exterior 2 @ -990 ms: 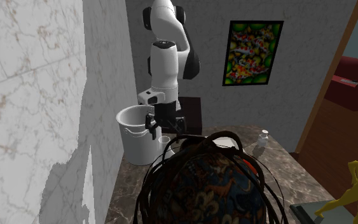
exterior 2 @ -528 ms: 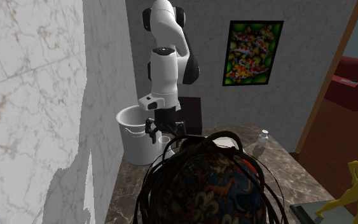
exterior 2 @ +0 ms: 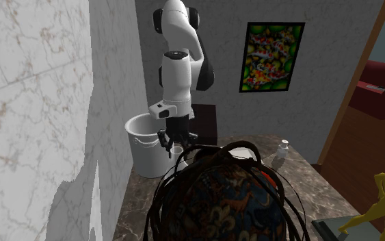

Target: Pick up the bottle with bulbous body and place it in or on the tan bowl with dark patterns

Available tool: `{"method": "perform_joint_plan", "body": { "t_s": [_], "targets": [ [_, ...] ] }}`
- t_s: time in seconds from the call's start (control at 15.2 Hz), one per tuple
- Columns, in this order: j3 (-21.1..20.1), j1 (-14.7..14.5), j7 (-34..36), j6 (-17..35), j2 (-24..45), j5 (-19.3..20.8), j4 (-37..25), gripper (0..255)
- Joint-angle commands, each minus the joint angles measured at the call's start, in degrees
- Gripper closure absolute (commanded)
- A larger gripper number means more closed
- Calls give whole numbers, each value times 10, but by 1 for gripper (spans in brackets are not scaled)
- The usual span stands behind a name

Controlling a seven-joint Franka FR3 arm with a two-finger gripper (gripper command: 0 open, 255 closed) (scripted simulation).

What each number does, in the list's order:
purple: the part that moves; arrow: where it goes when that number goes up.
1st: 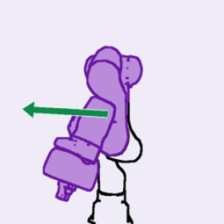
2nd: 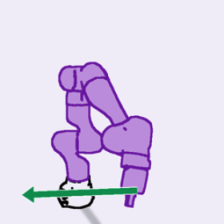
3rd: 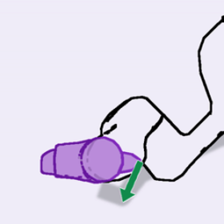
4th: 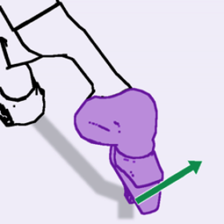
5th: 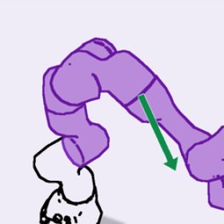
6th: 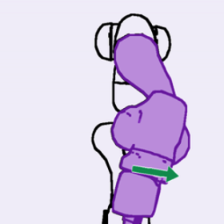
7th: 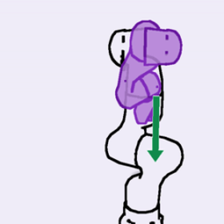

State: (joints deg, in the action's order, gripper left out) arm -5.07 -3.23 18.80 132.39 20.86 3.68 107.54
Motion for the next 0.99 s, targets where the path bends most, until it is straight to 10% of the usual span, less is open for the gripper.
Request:
{"method": "perform_joint_plan", "body": {
  "t_s": [0.0,0.92],
  "targets": [
    [0,0,0,0,0,0,0,255],
    [-2,1,-5,-65,-37,-6,-28,255]
  ]
}}
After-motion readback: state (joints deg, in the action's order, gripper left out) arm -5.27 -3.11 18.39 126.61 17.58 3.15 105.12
